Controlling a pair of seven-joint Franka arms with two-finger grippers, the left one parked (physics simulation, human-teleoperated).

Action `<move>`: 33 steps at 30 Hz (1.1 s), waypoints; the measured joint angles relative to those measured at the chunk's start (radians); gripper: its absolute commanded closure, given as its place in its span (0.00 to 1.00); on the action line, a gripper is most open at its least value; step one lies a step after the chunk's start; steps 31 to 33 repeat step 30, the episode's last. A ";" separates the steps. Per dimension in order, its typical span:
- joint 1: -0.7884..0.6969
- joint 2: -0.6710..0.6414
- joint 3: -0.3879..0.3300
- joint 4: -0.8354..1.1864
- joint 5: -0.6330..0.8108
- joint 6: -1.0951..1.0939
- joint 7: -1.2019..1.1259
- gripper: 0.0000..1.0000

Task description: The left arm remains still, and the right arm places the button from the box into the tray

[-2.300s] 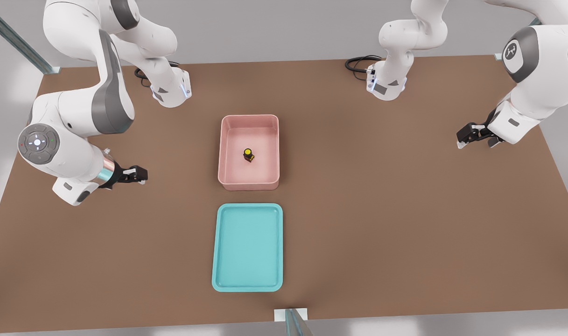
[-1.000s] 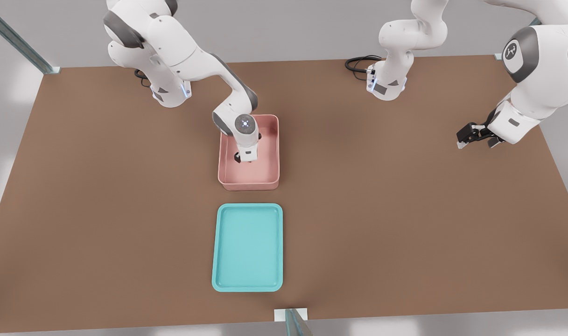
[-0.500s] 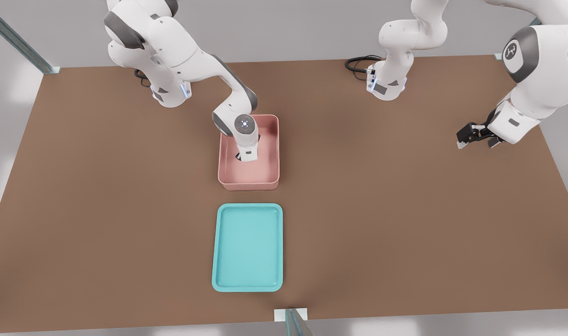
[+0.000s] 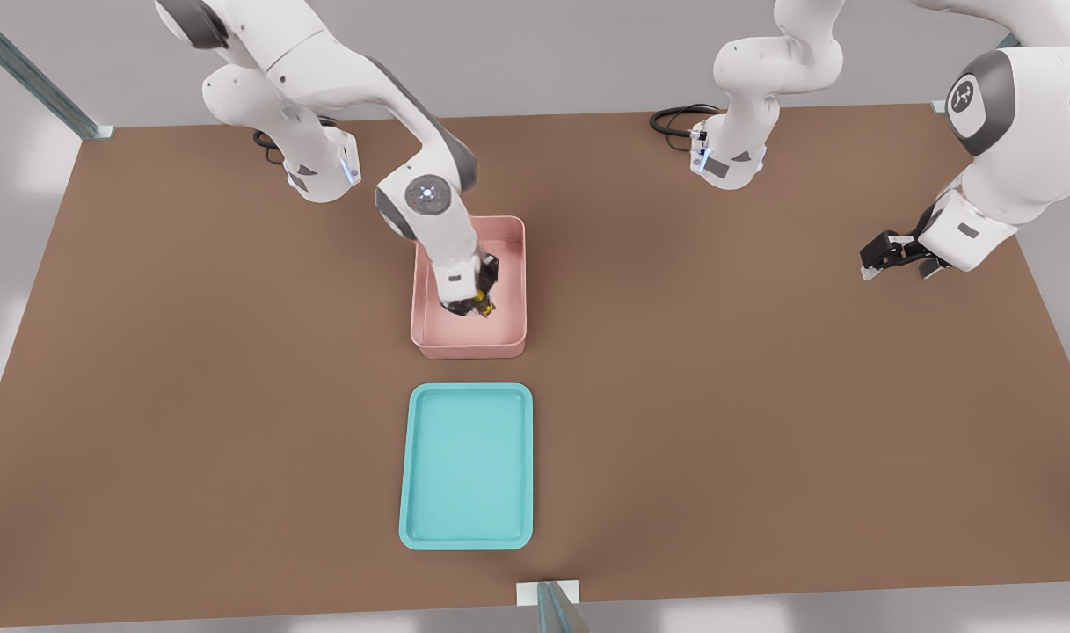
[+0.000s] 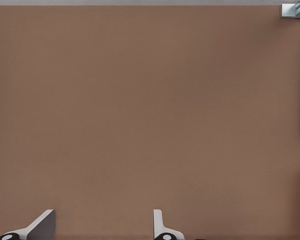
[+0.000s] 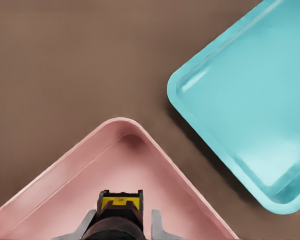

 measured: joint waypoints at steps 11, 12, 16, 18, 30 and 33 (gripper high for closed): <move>-0.051 0.565 -0.168 0.727 -0.004 0.004 -0.064 0.46; -0.051 0.572 -0.168 0.718 -0.004 0.003 -0.072 0.37; -0.049 0.494 -0.161 0.713 0.001 -0.140 -0.091 0.00; -0.059 0.326 -0.246 0.712 0.039 -0.336 -0.092 0.00; -0.268 0.024 -0.382 0.698 -0.026 -1.034 -0.101 0.00; -0.268 0.024 -0.382 0.698 -0.026 -1.034 -0.101 0.00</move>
